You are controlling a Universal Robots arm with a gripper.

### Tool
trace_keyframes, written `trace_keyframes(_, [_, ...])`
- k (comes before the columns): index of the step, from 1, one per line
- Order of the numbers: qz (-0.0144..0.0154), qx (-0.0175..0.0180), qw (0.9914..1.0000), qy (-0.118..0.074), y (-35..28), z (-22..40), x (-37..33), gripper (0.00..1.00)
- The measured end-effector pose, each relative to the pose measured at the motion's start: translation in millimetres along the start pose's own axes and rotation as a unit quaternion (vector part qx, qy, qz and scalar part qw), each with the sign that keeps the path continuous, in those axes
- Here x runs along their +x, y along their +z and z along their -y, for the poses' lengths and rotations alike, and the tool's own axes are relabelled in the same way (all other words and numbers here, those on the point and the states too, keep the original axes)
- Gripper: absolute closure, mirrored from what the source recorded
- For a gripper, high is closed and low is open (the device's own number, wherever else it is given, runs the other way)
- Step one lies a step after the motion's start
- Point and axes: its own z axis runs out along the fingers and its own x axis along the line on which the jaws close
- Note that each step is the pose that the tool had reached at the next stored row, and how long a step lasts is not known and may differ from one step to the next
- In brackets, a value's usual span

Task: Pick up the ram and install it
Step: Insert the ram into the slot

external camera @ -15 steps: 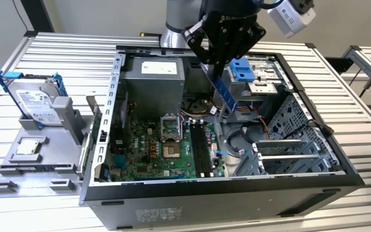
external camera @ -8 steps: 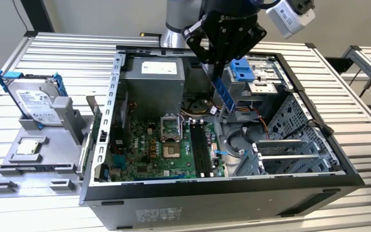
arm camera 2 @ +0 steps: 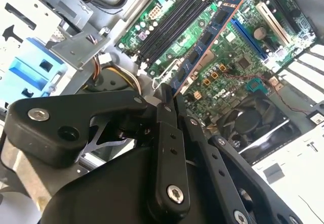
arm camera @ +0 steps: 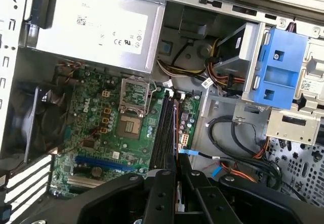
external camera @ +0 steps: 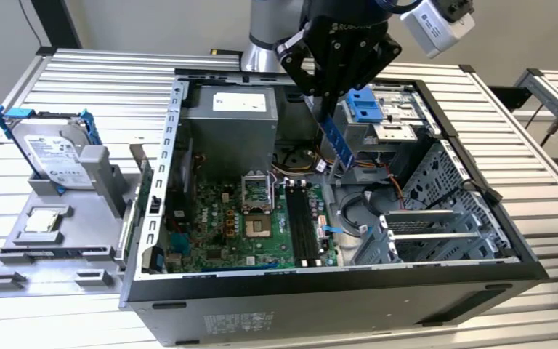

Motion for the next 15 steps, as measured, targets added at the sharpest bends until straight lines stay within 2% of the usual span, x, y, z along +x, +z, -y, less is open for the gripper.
trace_keyframes(5, [-0.0007,0.0001,0.99997,0.008,3.2,0.8,-3.8,1.00])
trace_keyframes(7, [-0.0005,0.0006,0.99969,0.025,5.2,0.8,-3.8,1.00])
trace_keyframes(10, [-0.0003,0.0014,0.99882,0.049,7.9,0.8,-3.8,1.00])
trace_keyframes(15, [-0.0002,0.0014,0.99876,0.050,8.2,1.0,-3.7,1.00])
